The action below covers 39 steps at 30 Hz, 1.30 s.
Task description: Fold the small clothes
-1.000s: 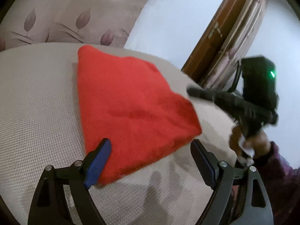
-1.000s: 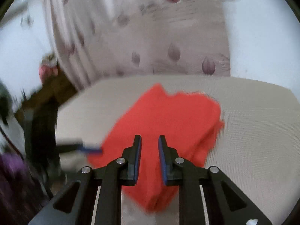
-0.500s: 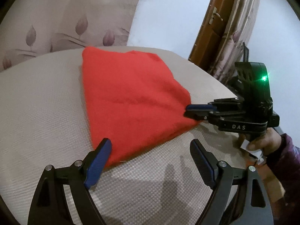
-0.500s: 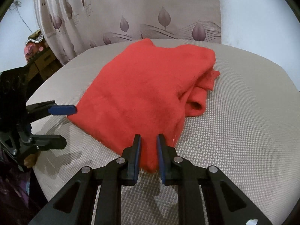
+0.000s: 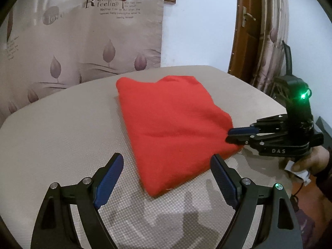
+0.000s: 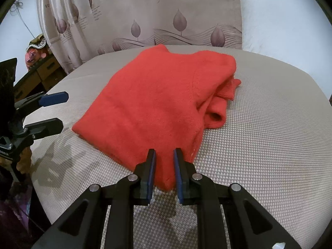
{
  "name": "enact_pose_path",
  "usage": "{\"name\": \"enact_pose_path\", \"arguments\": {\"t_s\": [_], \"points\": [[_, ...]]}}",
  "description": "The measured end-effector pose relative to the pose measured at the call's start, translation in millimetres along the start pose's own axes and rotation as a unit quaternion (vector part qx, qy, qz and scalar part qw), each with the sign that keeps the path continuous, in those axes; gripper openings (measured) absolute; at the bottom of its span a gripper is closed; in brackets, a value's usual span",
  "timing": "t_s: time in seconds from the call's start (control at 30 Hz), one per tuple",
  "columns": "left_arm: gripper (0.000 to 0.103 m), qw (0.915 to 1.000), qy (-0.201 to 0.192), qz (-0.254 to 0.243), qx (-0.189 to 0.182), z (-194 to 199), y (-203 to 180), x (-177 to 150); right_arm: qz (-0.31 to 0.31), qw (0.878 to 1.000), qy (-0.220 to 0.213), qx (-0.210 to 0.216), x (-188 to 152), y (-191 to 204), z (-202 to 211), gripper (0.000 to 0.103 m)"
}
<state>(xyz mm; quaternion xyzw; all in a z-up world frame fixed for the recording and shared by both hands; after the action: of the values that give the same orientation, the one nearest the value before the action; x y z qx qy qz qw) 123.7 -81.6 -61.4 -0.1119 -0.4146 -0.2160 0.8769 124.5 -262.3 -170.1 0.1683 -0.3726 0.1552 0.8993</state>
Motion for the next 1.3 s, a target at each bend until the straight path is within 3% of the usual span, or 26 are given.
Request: {"name": "enact_pose_path", "arguments": {"t_s": [0.37,0.5,0.57,0.67,0.87,1.03,1.3], "points": [[0.086,0.9999,0.004,-0.002,0.016,-12,4,3,0.001,1.000,0.000,0.000,1,-1,0,0.016],[0.086,0.9998,0.002,0.021,0.007,-22,14,4,-0.002,1.000,0.001,0.005,1,-1,0,0.017],[0.086,0.9988,0.003,0.049,-0.009,-27,22,4,-0.010,1.000,0.002,0.019,2,-3,3,0.024],[0.086,0.9952,0.003,0.091,-0.035,-36,34,2,-0.047,0.996,-0.015,0.071,3,-12,15,0.039],[0.086,0.9901,0.020,0.121,-0.069,-49,38,-6,-0.169,0.978,-0.051,0.111,2,-62,29,0.043],[0.086,0.9872,0.016,0.135,-0.083,-50,42,-8,-0.197,0.967,-0.071,0.146,34,-80,19,0.043],[0.086,0.9784,0.014,0.183,-0.095,-53,56,-15,-0.198,0.966,-0.060,0.154,81,-96,-35,0.043]]}}
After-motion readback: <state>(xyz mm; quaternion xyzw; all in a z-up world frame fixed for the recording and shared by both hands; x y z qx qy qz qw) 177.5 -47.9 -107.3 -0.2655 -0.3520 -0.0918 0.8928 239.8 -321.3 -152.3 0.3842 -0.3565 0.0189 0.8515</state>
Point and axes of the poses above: each gripper's, at about its wrist camera, not at the fingertips, and z roughly against the way its jaws point, y to its left, x to its top, the point moved 3 cm from there along -z, roughly the way its jaws point, and after that the axes turned 1 degree about -z, right-handed, at the moved point
